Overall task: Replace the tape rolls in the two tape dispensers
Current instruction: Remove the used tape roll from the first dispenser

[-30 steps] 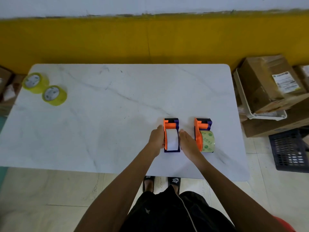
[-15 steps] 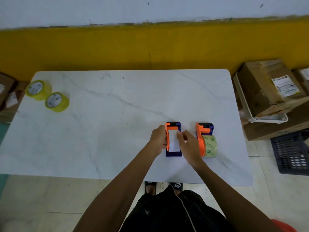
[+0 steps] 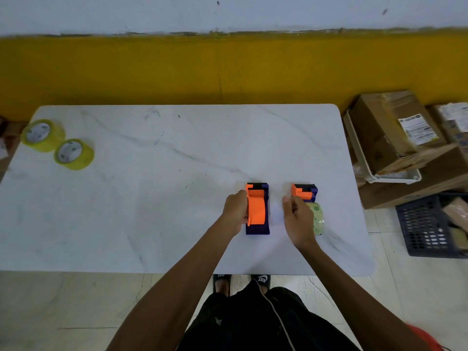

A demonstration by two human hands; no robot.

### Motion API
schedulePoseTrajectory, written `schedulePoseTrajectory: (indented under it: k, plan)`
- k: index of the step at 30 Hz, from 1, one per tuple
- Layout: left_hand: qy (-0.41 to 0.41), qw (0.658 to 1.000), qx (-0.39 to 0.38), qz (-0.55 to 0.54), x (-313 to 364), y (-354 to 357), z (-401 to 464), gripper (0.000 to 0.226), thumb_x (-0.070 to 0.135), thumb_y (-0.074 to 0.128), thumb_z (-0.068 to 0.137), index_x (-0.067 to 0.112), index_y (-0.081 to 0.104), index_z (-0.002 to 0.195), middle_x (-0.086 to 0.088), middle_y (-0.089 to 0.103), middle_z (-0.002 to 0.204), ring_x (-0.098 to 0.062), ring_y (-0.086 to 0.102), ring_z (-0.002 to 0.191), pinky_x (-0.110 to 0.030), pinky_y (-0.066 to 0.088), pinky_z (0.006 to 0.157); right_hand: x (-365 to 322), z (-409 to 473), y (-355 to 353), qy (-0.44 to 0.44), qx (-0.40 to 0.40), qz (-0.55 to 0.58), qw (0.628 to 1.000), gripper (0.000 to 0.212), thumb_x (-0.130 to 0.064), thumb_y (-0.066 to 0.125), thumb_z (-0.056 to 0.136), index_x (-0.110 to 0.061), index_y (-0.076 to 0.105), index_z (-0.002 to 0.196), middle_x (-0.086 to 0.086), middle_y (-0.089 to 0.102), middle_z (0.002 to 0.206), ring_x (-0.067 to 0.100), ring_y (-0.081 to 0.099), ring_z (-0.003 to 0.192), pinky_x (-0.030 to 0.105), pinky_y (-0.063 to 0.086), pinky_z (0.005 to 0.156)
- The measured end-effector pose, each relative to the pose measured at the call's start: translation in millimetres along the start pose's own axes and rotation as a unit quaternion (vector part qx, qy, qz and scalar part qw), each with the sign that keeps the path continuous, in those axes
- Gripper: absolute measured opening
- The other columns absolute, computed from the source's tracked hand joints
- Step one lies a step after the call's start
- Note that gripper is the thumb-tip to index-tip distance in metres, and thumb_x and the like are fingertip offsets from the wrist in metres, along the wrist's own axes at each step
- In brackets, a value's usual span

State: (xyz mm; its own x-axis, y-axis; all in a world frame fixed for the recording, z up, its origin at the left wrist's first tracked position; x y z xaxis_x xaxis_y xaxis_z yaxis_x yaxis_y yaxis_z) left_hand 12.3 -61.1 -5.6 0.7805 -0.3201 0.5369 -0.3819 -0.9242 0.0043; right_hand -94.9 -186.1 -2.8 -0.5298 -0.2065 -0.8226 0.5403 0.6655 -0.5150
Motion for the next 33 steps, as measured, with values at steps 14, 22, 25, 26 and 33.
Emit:
schedulePoseTrajectory:
  k: [14,22,25,26,33]
  plan:
    - [-0.002,0.997,0.048,0.065,-36.9,-4.5,5.2,0.005,0.012,0.046,0.083,0.013,0.044,0.079,-0.011,0.044,0.086,-0.023,0.042,0.081,-0.036,0.035,0.071,-7.8,-2.5,-10.8,-0.018,0.018,0.041,0.999,0.041,-0.028,0.047,0.099,-0.016,0.037,0.061,-0.001,0.037,0.056,0.011,0.034,0.053,0.02,0.031,0.051]
    - [0.115,0.982,0.099,0.116,-19.2,-10.1,-20.4,0.02,0.009,0.038,0.09,0.015,0.049,0.075,0.002,0.045,0.068,-0.011,0.038,0.056,-0.023,0.031,0.05,-18.9,0.1,-12.5,-0.05,0.014,0.056,0.997,0.039,-0.028,0.048,0.099,-0.012,0.04,0.063,-0.004,0.038,0.056,0.004,0.039,0.048,0.01,0.032,0.046]
    - [0.153,0.979,0.083,0.106,1.8,-7.5,-29.1,0.02,0.014,0.041,0.089,0.015,0.048,0.07,-0.001,0.049,0.069,-0.014,0.04,0.059,-0.023,0.031,0.052,-30.2,1.6,-14.6,-0.068,0.008,0.068,0.995,0.04,-0.027,0.048,0.099,-0.007,0.043,0.065,-0.001,0.038,0.056,0.004,0.039,0.049,0.01,0.032,0.047]
    - [0.164,0.979,0.065,0.1,9.0,-4.8,-32.2,0.018,0.016,0.044,0.087,0.011,0.053,0.072,-0.005,0.053,0.072,-0.016,0.044,0.063,-0.024,0.035,0.056,-33.6,2.3,-14.7,-0.064,0.007,0.077,0.995,0.04,-0.027,0.049,0.099,-0.007,0.042,0.065,-0.001,0.039,0.057,0.004,0.039,0.049,0.011,0.033,0.047]
    - [0.254,0.964,-0.016,0.073,57.3,16.0,-59.4,0.037,0.035,0.05,0.086,0.003,0.066,0.097,-0.019,0.07,0.104,-0.036,0.067,0.1,-0.051,0.056,0.091,-70.4,14.2,-13.9,-0.09,0.002,0.11,0.99,0.04,-0.03,0.046,0.099,-0.007,0.043,0.067,0.001,0.042,0.059,0.011,0.04,0.056,0.017,0.034,0.051]
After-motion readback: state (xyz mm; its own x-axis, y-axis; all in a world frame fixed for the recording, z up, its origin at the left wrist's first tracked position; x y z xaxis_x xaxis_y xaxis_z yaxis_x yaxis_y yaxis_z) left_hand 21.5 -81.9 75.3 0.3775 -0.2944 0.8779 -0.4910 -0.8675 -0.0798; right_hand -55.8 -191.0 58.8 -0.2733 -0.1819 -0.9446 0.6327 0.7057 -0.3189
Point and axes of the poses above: each hand's wrist, its own z-axis towards the middle knuckle, its own y-axis out of the palm, x = y × z, the point moved 3 cm from there along z, towards the middle knuckle
